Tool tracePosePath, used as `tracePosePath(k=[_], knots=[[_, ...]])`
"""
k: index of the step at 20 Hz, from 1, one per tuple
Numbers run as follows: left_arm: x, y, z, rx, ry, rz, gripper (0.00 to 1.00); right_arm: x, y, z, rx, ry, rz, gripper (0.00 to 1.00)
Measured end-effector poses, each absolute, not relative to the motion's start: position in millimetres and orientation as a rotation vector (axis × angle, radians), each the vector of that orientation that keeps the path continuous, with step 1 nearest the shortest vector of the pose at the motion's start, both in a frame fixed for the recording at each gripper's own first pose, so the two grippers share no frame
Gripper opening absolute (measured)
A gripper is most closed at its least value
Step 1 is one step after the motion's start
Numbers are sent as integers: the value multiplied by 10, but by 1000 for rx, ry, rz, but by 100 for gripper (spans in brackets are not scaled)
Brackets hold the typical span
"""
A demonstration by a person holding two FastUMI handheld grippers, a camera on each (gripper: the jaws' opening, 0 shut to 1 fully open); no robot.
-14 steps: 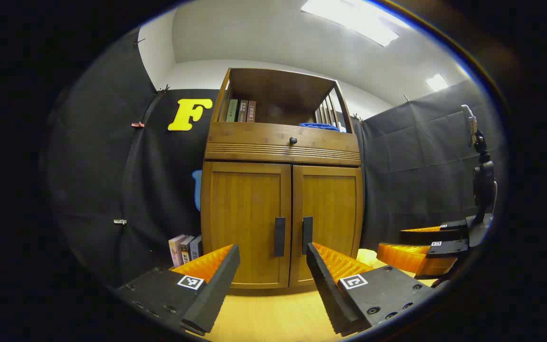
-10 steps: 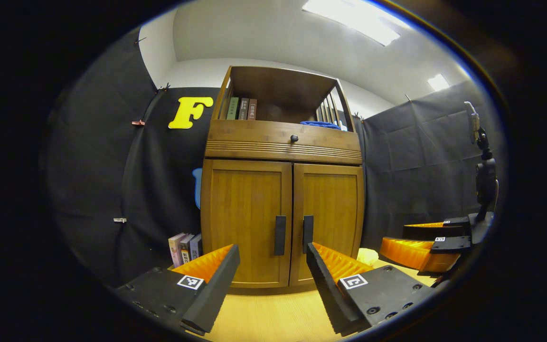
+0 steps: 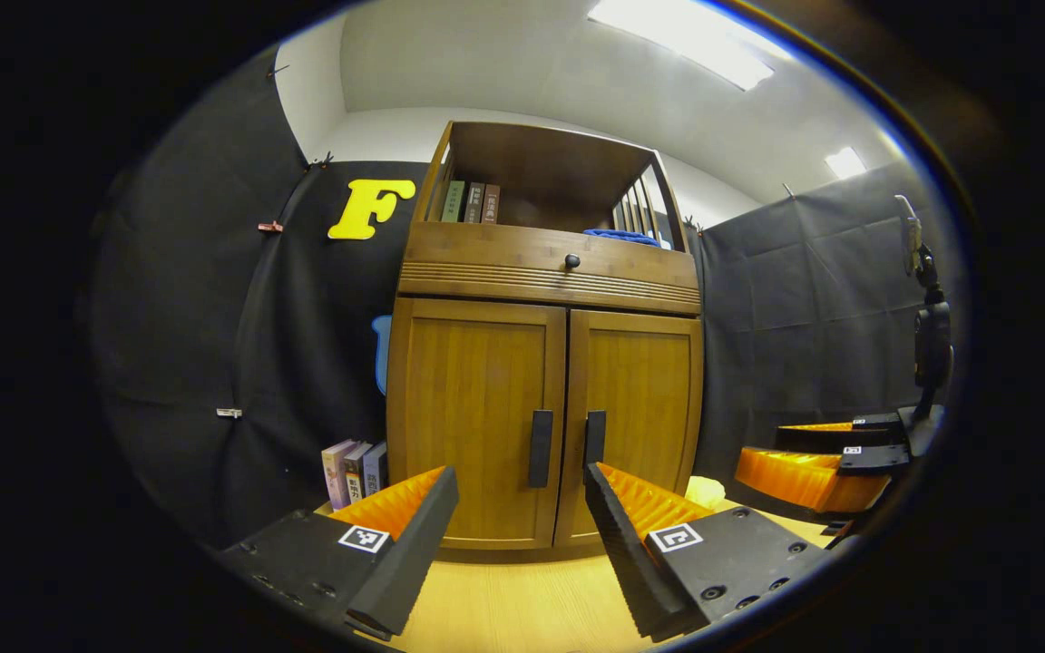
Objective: Open the right door of the double-door shoe cabinet with the right hand, and open the left door with the left hand.
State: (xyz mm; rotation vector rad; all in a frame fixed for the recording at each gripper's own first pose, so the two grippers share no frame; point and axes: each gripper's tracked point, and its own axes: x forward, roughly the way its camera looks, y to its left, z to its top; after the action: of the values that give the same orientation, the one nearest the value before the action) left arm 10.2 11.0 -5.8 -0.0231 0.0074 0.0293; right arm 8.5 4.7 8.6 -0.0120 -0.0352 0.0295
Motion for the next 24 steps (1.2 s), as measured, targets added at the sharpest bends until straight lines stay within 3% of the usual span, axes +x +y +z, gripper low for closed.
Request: tracePosePath(k=[13,24], knots=[[36,291,-27,-28,-23,19,88,456,188,-8,-56,-41,26,94],[-149,716,-205,-5,1,43,88,1481,261,-230,-59,-14,-16,94]])
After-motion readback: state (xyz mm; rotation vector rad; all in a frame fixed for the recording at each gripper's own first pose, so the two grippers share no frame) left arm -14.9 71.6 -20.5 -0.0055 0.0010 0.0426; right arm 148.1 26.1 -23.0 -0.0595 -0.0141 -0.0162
